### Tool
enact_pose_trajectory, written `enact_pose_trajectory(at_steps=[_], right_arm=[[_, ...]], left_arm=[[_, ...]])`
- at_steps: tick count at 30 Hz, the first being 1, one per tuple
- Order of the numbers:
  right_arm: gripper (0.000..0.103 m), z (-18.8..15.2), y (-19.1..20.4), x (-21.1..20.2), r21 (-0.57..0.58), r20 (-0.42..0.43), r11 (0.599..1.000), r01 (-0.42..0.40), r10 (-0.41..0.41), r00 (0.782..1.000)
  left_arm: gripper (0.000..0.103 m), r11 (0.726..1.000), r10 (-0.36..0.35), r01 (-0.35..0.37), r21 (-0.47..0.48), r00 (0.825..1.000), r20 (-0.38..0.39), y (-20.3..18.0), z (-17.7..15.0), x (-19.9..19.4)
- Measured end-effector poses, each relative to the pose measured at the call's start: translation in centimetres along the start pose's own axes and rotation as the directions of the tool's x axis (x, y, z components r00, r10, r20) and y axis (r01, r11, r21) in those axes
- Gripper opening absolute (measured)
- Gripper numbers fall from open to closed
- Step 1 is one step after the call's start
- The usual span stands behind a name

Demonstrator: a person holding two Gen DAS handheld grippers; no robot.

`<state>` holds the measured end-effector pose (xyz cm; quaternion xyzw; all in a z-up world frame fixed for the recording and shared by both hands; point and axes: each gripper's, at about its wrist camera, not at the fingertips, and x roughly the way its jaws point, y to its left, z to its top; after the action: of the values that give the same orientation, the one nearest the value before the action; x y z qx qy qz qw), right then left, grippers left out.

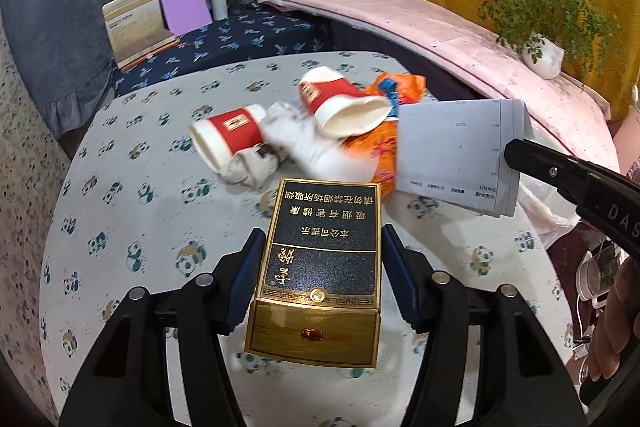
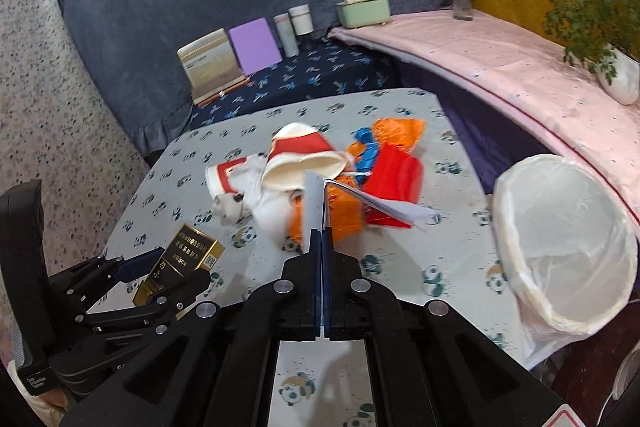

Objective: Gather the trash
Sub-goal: 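Carry the gold box and paper sheet over the white bin while both grippers release them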

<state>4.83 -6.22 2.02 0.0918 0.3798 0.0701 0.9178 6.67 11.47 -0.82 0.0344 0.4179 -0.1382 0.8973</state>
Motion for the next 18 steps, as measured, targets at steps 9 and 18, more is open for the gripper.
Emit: enact_pose_trajectory(at_steps=[9,18], right_arm=[[0.001,-0.1,-5.4,-4.1,0.055,0.08,0.982,0.179,-0.183,0.98],[0.001,-0.7,-12.2,-7.5,0.135,0.119,0.936,0.324,-0.34,0.933]], left_arm=[[0.056,0.993,-0.072,0.068,0.093,0.997,0.041,-6.6,2.2,-0.6],[0.056,0.974,-0.142,0.132,0.184,0.989,0.045,-13.4,4.2,0.4]])
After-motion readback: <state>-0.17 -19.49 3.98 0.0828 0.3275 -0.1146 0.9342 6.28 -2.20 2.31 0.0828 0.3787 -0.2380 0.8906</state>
